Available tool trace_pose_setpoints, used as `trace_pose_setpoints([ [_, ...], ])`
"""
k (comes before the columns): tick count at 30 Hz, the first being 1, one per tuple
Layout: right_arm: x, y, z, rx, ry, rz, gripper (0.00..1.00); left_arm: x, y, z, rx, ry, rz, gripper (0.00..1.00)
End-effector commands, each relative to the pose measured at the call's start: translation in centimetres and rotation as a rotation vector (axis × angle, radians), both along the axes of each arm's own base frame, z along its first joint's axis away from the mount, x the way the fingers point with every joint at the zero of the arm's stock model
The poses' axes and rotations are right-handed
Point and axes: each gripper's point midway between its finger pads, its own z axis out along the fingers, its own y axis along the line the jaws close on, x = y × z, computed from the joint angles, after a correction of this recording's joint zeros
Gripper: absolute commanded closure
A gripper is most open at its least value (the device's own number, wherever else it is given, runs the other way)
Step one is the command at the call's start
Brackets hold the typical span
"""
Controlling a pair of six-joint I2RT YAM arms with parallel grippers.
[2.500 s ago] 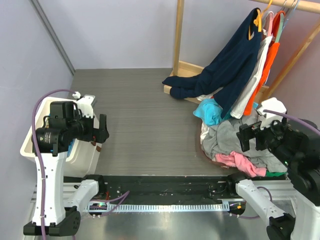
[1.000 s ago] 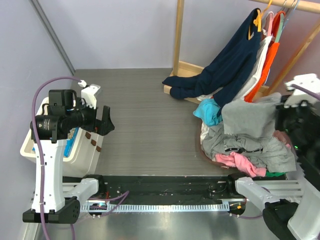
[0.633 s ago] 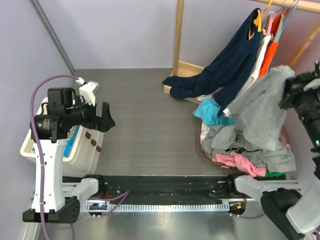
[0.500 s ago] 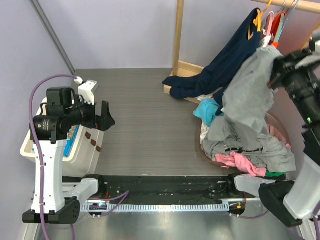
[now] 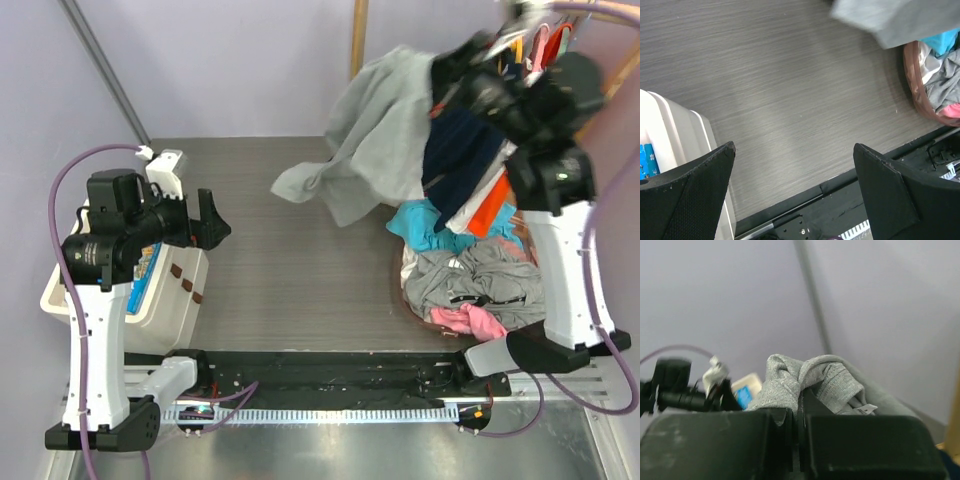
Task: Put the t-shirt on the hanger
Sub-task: Place the T-shirt at the center of the board.
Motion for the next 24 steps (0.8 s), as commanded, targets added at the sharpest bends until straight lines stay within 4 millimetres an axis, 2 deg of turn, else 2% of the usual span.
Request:
trace_pose_setpoints([
  [1, -5.3, 9.3, -8.3, -0.229, 0.057, 0.400, 0.99, 1.1, -0.1, 0.4, -0.020, -0.030, 0.020, 0.00],
  [2, -6.2, 10.5, -11.0, -0.297, 0.074, 0.443, 0.99, 1.2, -0.1, -0.1, -0.017, -0.015, 0.013, 0.00],
  [3, -8.5, 11.9, -15.7, -0.417, 0.161, 0.515, 0.99, 1.3, -0.2, -0.4, -0.013, -0.008, 0.007, 0.00],
  [4, -8.0, 11.5, -21.1, -0.616, 0.078, 0.484, 0.91, 1.2, -0.3, -0.8, -0.013, 0.009, -0.010, 0.00],
  [5, -8.5, 10.8, -24.9, -0.746, 0.081, 0.482, 0.81, 0.9, -0.6, -1.0, -0.004, 0.009, -0.052, 0.00],
  [6, -10.4, 9.4, -31.8, -0.967, 0.086, 0.553, 0.52, 0.5, -0.9, -1.4, -0.004, 0.026, -0.079, 0.00],
  [7, -11.0, 7.8, -33.7, -1.033, 0.103, 0.528, 0.40, 0.3, -1.0, -1.8, 0.016, 0.019, -0.116, 0.00],
  [8, -10.1, 5.9, -35.9, -1.116, 0.150, 0.441, 0.31, 0.0, -1.1, -2.1, 0.025, 0.020, -0.145, 0.00],
  [9, -10.7, 4.5, -38.9, -1.176, 0.212, 0.440, 0.26, -0.4, -1.2, -2.3, 0.062, -0.007, -0.207, 0.00],
  [10, -10.9, 3.8, -39.6, -1.193, 0.223, 0.427, 0.18, -0.5, -1.1, -2.8, 0.083, -0.014, -0.230, 0.00],
  [11, -11.5, 3.1, -39.2, -1.176, 0.217, 0.400, 0.17, -0.5, -1.0, -3.9, 0.102, 0.002, -0.254, 0.00],
  [12, -11.6, 2.9, -39.9, -1.164, 0.232, 0.388, 0.17, -0.4, -0.9, -4.4, 0.148, -0.022, -0.302, 0.00],
  [14, -11.8, 2.9, -39.8, -1.103, 0.285, 0.344, 0.18, -0.1, -1.1, -5.9, 0.164, -0.009, -0.367, 0.00],
  [17, -11.8, 4.4, -41.0, -0.985, 0.381, 0.335, 0.22, 1.6, -2.3, -6.9, 0.155, -0.038, -0.456, 0.01],
  [21, -11.7, 6.5, -42.8, -0.850, 0.471, 0.342, 0.31, 2.9, -5.0, -9.6, 0.155, 0.004, -0.583, 0.08],
  [22, -11.2, 6.8, -43.3, -0.831, 0.487, 0.324, 0.31, 2.8, -6.2, -11.1, 0.161, 0.036, -0.634, 0.09],
  [24, -9.4, 7.8, -43.9, -0.821, 0.454, 0.285, 0.32, 2.2, -7.3, -12.4, 0.175, 0.060, -0.696, 0.13],
])
